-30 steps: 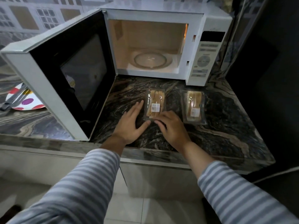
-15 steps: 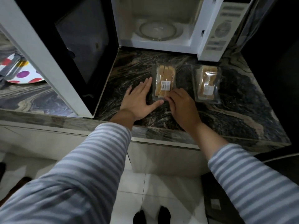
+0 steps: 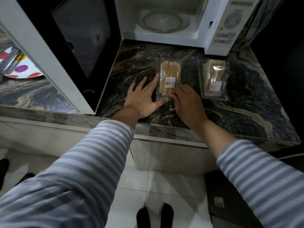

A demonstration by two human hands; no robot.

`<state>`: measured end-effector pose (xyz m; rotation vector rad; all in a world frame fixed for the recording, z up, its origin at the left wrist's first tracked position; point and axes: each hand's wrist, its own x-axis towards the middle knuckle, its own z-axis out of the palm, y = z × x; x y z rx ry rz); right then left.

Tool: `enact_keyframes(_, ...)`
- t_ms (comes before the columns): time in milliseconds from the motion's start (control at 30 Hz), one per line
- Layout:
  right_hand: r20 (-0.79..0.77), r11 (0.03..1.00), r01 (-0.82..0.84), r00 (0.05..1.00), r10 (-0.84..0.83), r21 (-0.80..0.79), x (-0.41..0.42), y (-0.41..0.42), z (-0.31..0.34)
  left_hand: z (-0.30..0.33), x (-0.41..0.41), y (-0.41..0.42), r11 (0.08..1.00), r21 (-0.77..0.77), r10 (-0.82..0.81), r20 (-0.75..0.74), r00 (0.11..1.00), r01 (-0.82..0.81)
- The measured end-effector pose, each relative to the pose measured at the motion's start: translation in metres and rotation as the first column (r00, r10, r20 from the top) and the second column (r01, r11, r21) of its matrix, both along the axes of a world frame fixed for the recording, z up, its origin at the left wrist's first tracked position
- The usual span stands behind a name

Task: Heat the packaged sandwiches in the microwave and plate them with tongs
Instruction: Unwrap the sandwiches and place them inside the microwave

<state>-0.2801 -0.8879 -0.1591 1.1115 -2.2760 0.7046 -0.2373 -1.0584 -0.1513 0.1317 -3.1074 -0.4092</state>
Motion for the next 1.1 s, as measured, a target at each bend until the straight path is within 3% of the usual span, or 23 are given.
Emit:
enact_keyframes(500, -0.020, 0.995, 0.003, 1.000, -0.005, -0.095, 0.000, 0.000, -0.001, 0.002, 0.005, 0.002, 0.998, 0.055, -0.004, -0.038, 0.999, 0.006)
enact_keyframes(700, -0.002, 0.976, 0.046, 0.999, -0.048, -0.211, 0.005, 0.002, 0.006, 0.003, 0.004, 0.000, 0.944, 0.329, 0.054, -0.179, 0.982, 0.008)
enact_keyframes(833, 0.262, 0.895, 0.240, 0.954, -0.146, -0.377, 0.005, 0.009, 0.009, 0.022, -0.010, 0.003, 0.860, 0.507, 0.095, -0.273, 0.957, 0.059)
enact_keyframes(967, 0.496, 0.900, 0.345, 0.850, -0.179, -0.267, 0.006, -0.009, 0.018, 0.056, -0.027, 0.008, 0.817, 0.566, 0.092, -0.317, 0.944, 0.110)
enact_keyframes(1100, 0.655, 0.819, 0.481, 0.733, -0.181, -0.312, -0.006, -0.046, 0.033, 0.081, -0.039, 0.011, 0.793, 0.589, 0.053, -0.322, 0.945, 0.156)
